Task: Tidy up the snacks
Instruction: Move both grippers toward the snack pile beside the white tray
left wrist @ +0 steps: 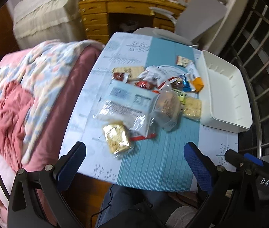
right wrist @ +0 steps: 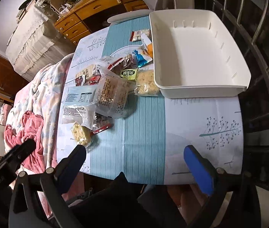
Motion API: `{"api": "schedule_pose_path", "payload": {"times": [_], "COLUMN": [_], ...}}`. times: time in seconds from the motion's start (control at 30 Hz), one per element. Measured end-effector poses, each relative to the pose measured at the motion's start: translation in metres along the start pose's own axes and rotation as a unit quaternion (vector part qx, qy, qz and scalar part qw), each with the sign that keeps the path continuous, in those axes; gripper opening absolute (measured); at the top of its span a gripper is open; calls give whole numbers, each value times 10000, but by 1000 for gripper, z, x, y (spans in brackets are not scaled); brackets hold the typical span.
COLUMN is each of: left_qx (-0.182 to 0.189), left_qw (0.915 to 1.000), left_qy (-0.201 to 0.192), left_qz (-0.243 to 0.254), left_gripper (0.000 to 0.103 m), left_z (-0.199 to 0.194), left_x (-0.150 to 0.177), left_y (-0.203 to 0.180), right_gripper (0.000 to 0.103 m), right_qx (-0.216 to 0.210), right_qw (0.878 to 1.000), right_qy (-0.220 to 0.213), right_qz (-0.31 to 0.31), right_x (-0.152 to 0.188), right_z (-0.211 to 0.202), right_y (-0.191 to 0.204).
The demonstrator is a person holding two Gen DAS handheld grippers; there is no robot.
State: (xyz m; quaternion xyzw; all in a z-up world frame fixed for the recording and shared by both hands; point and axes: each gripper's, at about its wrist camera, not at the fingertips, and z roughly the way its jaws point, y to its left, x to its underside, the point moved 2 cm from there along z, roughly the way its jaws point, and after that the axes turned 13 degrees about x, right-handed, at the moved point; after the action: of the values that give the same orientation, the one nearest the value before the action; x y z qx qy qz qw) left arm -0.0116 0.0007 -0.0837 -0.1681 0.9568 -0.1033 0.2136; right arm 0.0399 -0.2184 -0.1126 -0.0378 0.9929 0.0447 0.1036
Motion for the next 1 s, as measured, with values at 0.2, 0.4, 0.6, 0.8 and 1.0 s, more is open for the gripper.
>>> {"api": "schedule_pose_path", "payload": {"times": [0.2, 0.4, 0.6, 0.8, 1.0], "left_qx": [4, 49, 249, 568, 921], "left_qw": [9989, 9963, 9965, 9976, 9944], "left_qy": [196, 188, 166, 173, 468], "left_qz": [-436, -839, -775, -344, 214], "left_gripper": [102, 102, 102, 102, 102], "left_z": [3, -1, 1, 6, 14], "left_x": [21, 29, 15, -29, -67], "left_y": [23, 45, 62, 78, 93], "right_gripper": [103, 103, 103, 103, 103], "right_qx": [-122, -280, -285, -88, -52], "right_qw": [9997, 9988, 9983, 9963, 9936], "right_qy": [169, 338, 370, 51, -45], "right_qz": [102, 203, 335, 854, 1130], "right_x": [-2, -2, 0, -9, -4], "right_z": [11, 19, 21, 8, 10], "right_y": [2, 11, 26, 39, 67]}}
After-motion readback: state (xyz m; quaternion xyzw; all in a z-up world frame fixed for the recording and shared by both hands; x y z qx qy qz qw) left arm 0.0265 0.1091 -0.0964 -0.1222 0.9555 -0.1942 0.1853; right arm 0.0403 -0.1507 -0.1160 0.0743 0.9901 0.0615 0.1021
